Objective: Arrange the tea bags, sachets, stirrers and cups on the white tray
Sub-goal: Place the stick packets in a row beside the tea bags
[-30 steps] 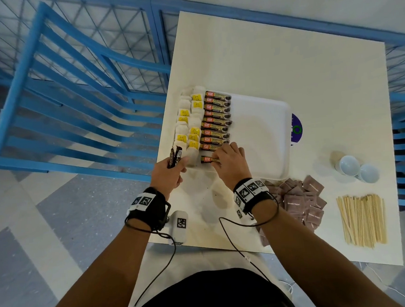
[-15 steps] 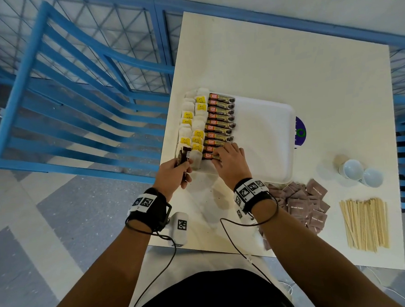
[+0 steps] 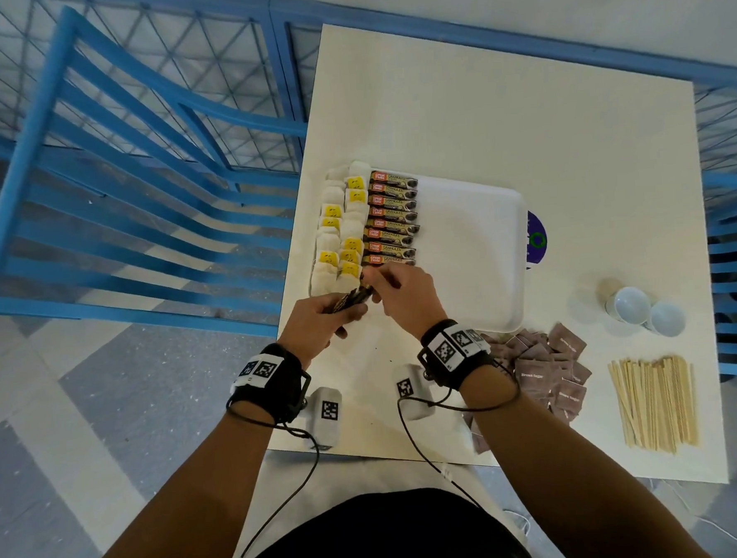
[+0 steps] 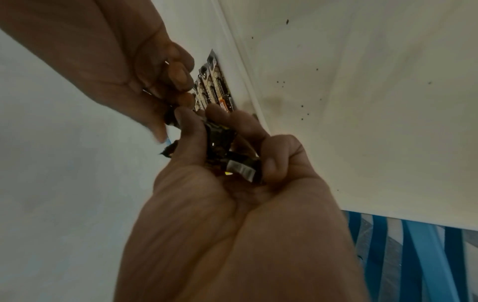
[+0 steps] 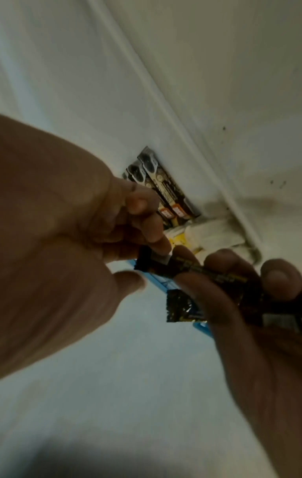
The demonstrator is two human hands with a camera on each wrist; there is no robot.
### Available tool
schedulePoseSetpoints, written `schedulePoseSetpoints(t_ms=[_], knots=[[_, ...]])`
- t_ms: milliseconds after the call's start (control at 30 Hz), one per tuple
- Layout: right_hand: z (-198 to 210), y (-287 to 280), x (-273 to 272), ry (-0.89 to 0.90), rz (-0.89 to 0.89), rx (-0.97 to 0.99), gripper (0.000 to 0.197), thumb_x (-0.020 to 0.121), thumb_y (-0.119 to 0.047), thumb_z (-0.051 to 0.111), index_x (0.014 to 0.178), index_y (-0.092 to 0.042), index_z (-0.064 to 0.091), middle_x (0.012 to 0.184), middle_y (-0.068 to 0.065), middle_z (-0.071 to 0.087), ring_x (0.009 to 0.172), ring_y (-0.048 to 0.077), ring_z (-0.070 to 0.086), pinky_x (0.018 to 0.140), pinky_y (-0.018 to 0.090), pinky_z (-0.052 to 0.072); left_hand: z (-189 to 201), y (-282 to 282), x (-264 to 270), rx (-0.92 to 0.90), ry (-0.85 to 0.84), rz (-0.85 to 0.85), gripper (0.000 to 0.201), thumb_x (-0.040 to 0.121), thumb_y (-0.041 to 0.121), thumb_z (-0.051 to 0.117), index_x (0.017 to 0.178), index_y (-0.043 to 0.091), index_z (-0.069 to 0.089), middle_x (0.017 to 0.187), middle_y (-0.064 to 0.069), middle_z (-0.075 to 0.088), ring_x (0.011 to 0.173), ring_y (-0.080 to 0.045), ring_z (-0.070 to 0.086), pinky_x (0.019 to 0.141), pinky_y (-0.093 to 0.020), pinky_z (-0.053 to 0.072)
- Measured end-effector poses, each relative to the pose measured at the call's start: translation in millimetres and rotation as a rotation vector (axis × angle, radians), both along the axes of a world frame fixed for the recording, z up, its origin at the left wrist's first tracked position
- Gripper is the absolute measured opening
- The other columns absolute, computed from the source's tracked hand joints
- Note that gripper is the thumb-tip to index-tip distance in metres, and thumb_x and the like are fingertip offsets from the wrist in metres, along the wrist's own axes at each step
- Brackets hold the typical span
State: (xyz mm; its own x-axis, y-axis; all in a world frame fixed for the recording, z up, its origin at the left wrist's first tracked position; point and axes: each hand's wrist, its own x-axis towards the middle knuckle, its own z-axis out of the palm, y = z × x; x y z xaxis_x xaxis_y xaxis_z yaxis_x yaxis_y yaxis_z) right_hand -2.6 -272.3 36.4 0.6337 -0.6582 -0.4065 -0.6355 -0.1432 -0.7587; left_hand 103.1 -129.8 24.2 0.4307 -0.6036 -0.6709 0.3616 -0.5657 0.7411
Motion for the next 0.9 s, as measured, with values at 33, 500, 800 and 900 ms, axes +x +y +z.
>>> schedulePoseSetpoints(t_ms=[33,500,800,900], knots=[[0.6,-2.0,-0.3,-0.004,0.007,0.012,0.028,0.098,-0.044,0.059,0.088,-0.021,0.07,0.068,-0.008,0.069,0.057,0.005,0.061,0.065,0.024,0.051,-0.2,-0.6,-0.4,-0.003,-0.005,0.013,0.02,0.085,0.028,0.082,0.104,0.022,0.079,0.069,0.005,0.064,0.058,-0.01,0.049,0.045,-0.021,0.028],[0.6,-4.6,-13.0,-0.236,-0.168,0.336,0.022,0.095,-0.001,0.062,0.116,-0.006,0.068,0.087,0.007,0.073,0.072,0.021,0.071,0.07,0.035,0.06,0.6,-0.8,-2.1,-0.029,0.032,0.241,0.014,0.089,0.019,0.077,0.103,0.017,0.079,0.083,-0.008,0.066,0.056,-0.01,0.047,0.042,-0.02,0.026],[-1.4,4.3,-14.2,-0.184,-0.3,0.373,0.022,0.083,-0.018,0.081,0.1,-0.009,0.072,0.091,0.01,0.077,0.077,0.017,0.07,0.067,0.03,0.057,6.8,-5.5,-17.7,-0.021,0.02,0.131,0.007,0.087,0.023,0.08,0.087,0.016,0.079,0.044,0.006,0.038,0.037,-0.008,0.022,0.036,-0.019,0.019],[-1.5,6.1,-17.9,-0.272,-0.473,0.52,0.028,0.083,-0.016,0.082,0.106,-0.004,0.071,0.094,0.013,0.077,0.082,0.023,0.072,0.077,0.041,0.062,6.8,-6.0,-20.1,-0.01,0.009,0.058,0.017,0.086,0.029,0.08,0.07,0.023,0.078,0.047,0.001,0.03,0.037,-0.011,0.021,0.037,-0.021,0.018]])
